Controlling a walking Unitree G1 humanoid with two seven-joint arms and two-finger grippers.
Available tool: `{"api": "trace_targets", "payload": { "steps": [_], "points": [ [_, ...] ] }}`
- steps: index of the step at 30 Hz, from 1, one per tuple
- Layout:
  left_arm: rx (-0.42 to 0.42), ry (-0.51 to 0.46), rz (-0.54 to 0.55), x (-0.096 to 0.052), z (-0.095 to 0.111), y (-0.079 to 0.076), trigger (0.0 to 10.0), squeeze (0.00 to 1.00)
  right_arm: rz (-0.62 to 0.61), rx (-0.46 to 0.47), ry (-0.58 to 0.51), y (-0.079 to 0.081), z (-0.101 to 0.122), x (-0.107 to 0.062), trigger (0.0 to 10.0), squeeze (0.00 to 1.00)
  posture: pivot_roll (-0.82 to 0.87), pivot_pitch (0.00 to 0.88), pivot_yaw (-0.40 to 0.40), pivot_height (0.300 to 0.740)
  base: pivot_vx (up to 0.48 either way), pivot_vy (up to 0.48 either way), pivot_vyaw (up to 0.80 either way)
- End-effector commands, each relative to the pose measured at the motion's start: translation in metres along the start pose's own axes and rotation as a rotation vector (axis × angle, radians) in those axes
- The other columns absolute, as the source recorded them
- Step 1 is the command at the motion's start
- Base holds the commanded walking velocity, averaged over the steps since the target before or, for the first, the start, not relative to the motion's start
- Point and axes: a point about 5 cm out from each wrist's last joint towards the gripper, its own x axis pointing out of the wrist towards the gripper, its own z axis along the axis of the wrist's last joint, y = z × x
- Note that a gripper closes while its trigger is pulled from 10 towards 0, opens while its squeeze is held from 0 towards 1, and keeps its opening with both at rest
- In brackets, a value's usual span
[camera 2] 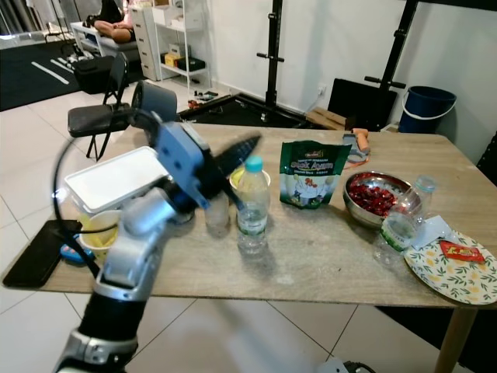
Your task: Restocking fridge
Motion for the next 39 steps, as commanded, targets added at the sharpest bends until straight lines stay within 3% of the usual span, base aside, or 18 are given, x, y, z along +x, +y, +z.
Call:
{"api": "trace_targets", "payload": {
  "steps": [1, 3, 9, 16, 19, 23, 24, 31, 34, 39],
  "points": [
    [0.038, 0.059, 0.045, -0.002, -0.006, 0.01, 10.0, 1.0, 0.002, -0.007, 0.01, 0.002, -0.003, 0.0, 10.0, 0.0, -0.03, 0.0, -0.005, 0.74, 0.0, 0.0, 0.0],
    [0.013, 0.1, 0.14, -0.003, -0.013, 0.022, 10.0, 1.0, 0.004, -0.007, 0.009, 0.003, -0.002, 0.0, 10.0, 0.0, -0.03, 0.0, -0.003, 0.74, 0.0, 0.0, 0.0],
    [-0.121, 0.127, 0.188, 0.0, -0.025, 0.025, 10.0, 1.0, 0.004, -0.008, 0.009, 0.003, -0.002, 0.0, 10.0, 0.0, -0.04, 0.0, -0.002, 0.74, 0.0, 0.0, 0.0],
    [-0.253, 0.151, 0.142, 0.007, -0.034, 0.022, 10.0, 1.0, 0.003, -0.005, 0.012, 0.003, -0.004, 0.0, 10.0, 0.0, -0.04, 0.0, -0.001, 0.74, 0.0, 0.0, 0.0],
    [-0.34, 0.133, 0.026, 0.013, -0.032, 0.014, 10.0, 1.0, 0.002, -0.005, 0.015, 0.003, -0.005, 0.0, 10.0, 0.0, -0.04, 0.0, -0.001, 0.74, 0.0, 0.0, 0.0],
    [-0.354, 0.142, -0.008, 0.014, -0.032, 0.012, 10.0, 1.0, 0.002, -0.004, 0.017, 0.002, -0.006, 0.0, 10.0, 0.0, -0.05, 0.0, -0.001, 0.74, 0.0, 0.0, 0.0],
    [-0.364, 0.154, -0.027, 0.015, -0.032, 0.011, 10.0, 0.0, 0.002, -0.003, 0.017, 0.002, -0.006, 0.0, 10.0, 0.0, -0.05, 0.0, -0.001, 0.74, 0.0, 0.0, 0.0],
    [-0.249, 0.314, -0.132, 0.017, -0.042, 0.005, 10.0, 0.0, 0.0, -0.004, 0.017, 0.002, -0.006, 0.0, 10.0, 0.0, -0.05, 0.0, -0.002, 0.74, 0.0, 0.0, 0.0],
    [-0.172, 0.435, -0.167, 0.014, -0.05, 0.0, 10.0, 0.0, 0.001, -0.003, 0.017, 0.002, -0.006, 0.0, 10.0, 0.0, -0.05, 0.0, -0.002, 0.74, 0.0, 0.0, 0.0],
    [-0.16, 0.476, -0.166, 0.013, -0.053, -0.002, 10.0, 0.0, 0.002, -0.004, 0.019, 0.002, -0.007, 0.0, 10.0, 0.0, -0.05, 0.0, -0.005, 0.74, 0.0, 0.0, 0.0]
  ]
}}
